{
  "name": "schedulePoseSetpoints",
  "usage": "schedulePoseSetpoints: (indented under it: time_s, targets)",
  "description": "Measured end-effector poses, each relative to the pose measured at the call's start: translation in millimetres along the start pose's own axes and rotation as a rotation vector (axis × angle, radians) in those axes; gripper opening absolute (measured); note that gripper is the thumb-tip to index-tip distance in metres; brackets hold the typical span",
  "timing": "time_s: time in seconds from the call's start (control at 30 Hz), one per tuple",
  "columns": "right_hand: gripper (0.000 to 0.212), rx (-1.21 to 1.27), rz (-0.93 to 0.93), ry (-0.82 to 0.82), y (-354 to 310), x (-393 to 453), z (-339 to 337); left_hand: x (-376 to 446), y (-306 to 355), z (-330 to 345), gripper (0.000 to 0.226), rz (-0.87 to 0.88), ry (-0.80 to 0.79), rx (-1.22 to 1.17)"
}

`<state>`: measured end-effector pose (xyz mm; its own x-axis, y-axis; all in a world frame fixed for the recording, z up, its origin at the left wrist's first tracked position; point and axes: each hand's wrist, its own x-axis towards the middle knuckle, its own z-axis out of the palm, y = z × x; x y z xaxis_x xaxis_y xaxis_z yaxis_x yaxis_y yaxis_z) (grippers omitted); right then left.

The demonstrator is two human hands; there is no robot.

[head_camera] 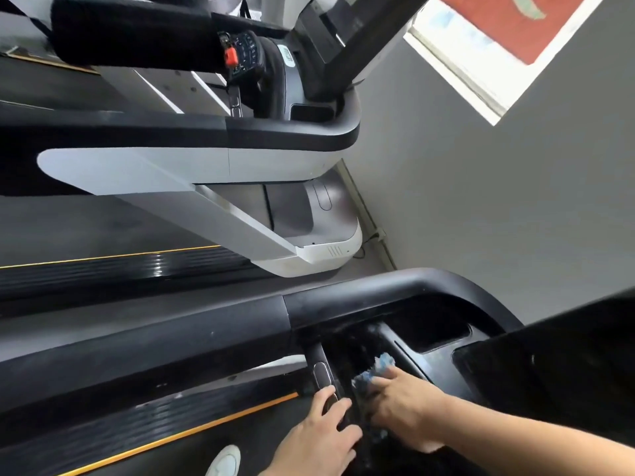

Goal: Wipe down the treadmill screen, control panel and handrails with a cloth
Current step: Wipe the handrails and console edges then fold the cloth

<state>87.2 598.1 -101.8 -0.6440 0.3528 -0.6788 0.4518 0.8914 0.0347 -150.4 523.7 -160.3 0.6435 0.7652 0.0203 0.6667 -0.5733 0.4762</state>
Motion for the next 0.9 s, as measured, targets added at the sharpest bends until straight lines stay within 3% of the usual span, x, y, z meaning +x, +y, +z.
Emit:
schedulePoseSetpoints:
  time_s: [0.2,0.37,0.5,0.57,0.63,0.73,0.77,0.83,0.9]
  targets:
    - [0.017,0.203,0.107,0.107,2.1,-22.8,-18.4,-0.8,1.4,0.7,0.025,-0.02,-0.023,0.011]
    - [0.026,0.182,0.435,0.371,21.8,26.4,-24.3,-3.1,2.9,-6.3,0.028,0.0,-0.103,-0.051]
    - [0.025,0.174,0.41,0.382,3.3,27.4,-5.7,-7.3,2.2,-15.1,0.029,-0.004,-0.093,-0.059]
    - [0.019,0.23,0.401,0.463,3.8,16.7,-4.6,-6.2,1.7,-20.6,0.031,-0.002,-0.139,-0.13]
    - [0.012,0.456,0.628,0.614,5.4,13.3,-21.5,-6.6,0.5,-24.5,0.034,0.006,-0.174,-0.154]
    - [0.01,1.149,1.282,0.854,1.1,42.8,-54.1,-8.1,-4.0,-17.8,0.036,0.028,-0.227,-0.115]
    - [0.009,1.417,1.383,0.882,-0.7,60.4,-63.2,-5.1,-6.4,-14.0,0.037,0.023,-0.217,-0.085]
    - [0.008,1.925,1.347,0.965,-7.3,96.8,-79.4,-0.8,-7.4,-8.1,0.039,0.019,-0.285,-0.069]
    - [0.014,2.02,1.299,0.984,-16.9,114.8,-100.2,3.0,-8.8,-7.2,0.053,-0.006,-0.36,-0.066]
